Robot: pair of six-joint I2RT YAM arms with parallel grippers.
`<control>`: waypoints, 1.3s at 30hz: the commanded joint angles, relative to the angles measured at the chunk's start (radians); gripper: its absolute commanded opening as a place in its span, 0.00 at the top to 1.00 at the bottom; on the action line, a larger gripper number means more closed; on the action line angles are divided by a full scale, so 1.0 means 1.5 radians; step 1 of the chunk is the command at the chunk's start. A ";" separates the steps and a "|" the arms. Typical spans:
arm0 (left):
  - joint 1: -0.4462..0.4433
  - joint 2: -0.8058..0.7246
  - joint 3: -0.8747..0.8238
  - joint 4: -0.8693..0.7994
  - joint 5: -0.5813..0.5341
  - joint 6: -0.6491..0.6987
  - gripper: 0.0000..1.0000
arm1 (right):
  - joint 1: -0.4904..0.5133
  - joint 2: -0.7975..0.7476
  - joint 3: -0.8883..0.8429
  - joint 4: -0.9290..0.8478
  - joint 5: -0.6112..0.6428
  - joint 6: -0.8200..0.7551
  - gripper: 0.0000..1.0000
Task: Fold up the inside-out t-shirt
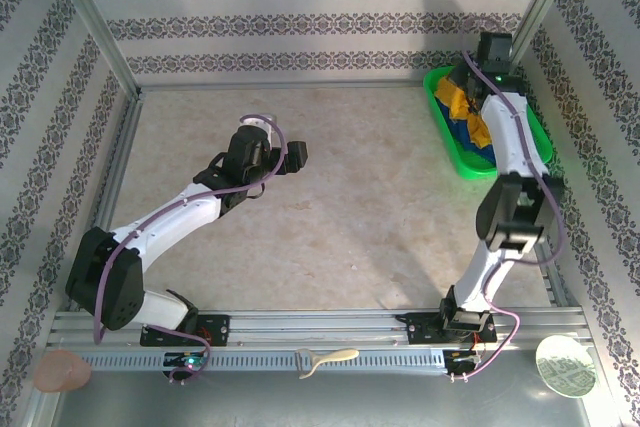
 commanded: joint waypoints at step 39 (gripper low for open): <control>-0.049 0.005 -0.033 0.108 0.124 -0.165 0.00 | 0.249 -0.239 -0.294 0.282 -0.237 0.131 1.00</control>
